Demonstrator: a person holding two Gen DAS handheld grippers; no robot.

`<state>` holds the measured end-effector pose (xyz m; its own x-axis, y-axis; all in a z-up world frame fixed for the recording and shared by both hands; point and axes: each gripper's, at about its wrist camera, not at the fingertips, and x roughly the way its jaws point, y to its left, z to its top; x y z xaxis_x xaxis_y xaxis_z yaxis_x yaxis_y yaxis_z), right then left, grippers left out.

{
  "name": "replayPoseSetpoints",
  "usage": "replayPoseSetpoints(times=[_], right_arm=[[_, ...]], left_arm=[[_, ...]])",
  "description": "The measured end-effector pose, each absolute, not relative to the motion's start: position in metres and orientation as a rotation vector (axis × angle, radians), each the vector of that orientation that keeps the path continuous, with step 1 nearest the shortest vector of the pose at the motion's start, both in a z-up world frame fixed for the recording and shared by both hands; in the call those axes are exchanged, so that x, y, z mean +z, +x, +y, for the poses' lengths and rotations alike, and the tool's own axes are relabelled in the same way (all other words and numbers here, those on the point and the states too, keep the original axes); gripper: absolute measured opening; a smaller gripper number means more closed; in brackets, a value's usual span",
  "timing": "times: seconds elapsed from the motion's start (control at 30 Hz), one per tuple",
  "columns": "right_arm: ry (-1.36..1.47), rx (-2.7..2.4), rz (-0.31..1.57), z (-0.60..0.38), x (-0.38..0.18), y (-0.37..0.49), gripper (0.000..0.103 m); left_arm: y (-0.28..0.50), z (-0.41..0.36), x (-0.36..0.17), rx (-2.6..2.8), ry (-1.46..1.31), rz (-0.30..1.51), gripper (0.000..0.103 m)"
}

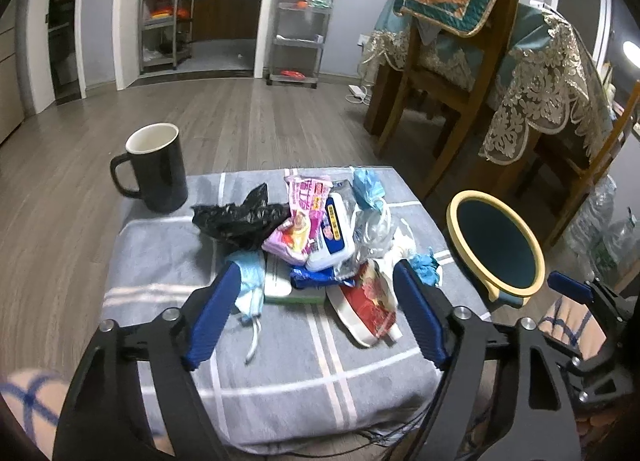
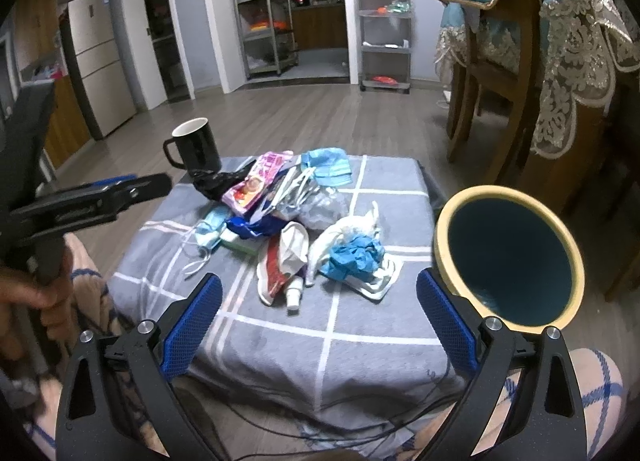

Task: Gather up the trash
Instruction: 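Grasp the pink snack wrapper with the left tool while the right tool grasps a blue face mask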

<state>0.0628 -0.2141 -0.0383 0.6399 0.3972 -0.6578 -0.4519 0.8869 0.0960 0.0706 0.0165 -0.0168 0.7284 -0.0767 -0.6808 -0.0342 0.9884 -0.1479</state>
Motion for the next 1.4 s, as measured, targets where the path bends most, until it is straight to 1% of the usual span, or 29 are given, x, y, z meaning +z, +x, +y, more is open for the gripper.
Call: replayPoseSetpoints(times=[0.1,0.3,0.47,0.77,0.87,0.9,0.93,0.97,1.03,1.1,1.13,1.17,1.2,1.23,1.33,1.37,1.4], right_arm=[[-0.054,0.49,0.756,-0.215,-0.038,0.07,0.096],[0.004,0.499,0.783,-0.218,-0.031,0.094,0.096],[0.023,0.495,0.788,-0.217,-0.024,0.122,0.096],[0.043,0.47,0.829,-0.213,-0.032,0.153,0.096],[0.049,0.461,0.846,-0.21,-0.036,0.164,0.096],[0.052,0.458,0.849,-0.209,-0.037,0.168,0.096],[0.057,0.454,0.854,-0.209,-0.038,0.173,0.096],[0.062,0.45,0.859,-0.207,-0.038,0.18,0.096],[0.084,0.446,0.868,-0.206,-0.039,0.191,0.096],[0.115,0.446,0.879,-0.204,-0.039,0.205,0.096],[0.135,0.447,0.886,-0.203,-0.039,0.213,0.096],[0.155,0.45,0.895,-0.201,-0.04,0.221,0.095],[0.169,0.453,0.901,-0.2,-0.04,0.226,0.095],[0.194,0.46,0.913,-0.198,-0.042,0.235,0.095],[0.251,0.488,0.962,-0.191,-0.049,0.257,0.093],[0.272,0.495,0.982,-0.189,-0.054,0.263,0.089],[0.291,0.497,1.001,-0.187,-0.058,0.269,0.083]], left_arm=[[0.087,0.024,-0.017,-0.027,-0.137,0.762,0.071],[0.125,0.037,-0.027,-0.054,-0.122,0.798,0.063],[0.166,0.041,-0.042,-0.144,-0.127,0.84,0.063],[0.224,0.049,-0.077,-0.217,-0.17,0.896,0.056],[0.236,0.054,-0.087,-0.225,-0.202,0.919,0.05],[0.241,0.056,-0.09,-0.231,-0.223,0.922,0.046],[0.244,0.057,-0.093,-0.237,-0.238,0.924,0.04],[0.246,0.056,-0.095,-0.239,-0.241,0.928,0.038],[0.25,0.054,-0.101,-0.264,-0.246,0.946,0.028],[0.252,0.052,-0.106,-0.285,-0.255,0.963,0.02],[0.252,0.051,-0.107,-0.293,-0.26,0.965,0.013],[0.252,0.051,-0.107,-0.304,-0.265,0.966,0.01],[0.252,0.051,-0.107,-0.315,-0.267,0.965,0.009],[0.251,0.05,-0.106,-0.327,-0.269,0.961,0.005],[0.247,0.047,-0.102,-0.356,-0.264,0.945,0.002],[0.247,0.046,-0.1,-0.36,-0.265,0.939,0.002],[0.246,0.046,-0.098,-0.361,-0.268,0.932,0.002]])
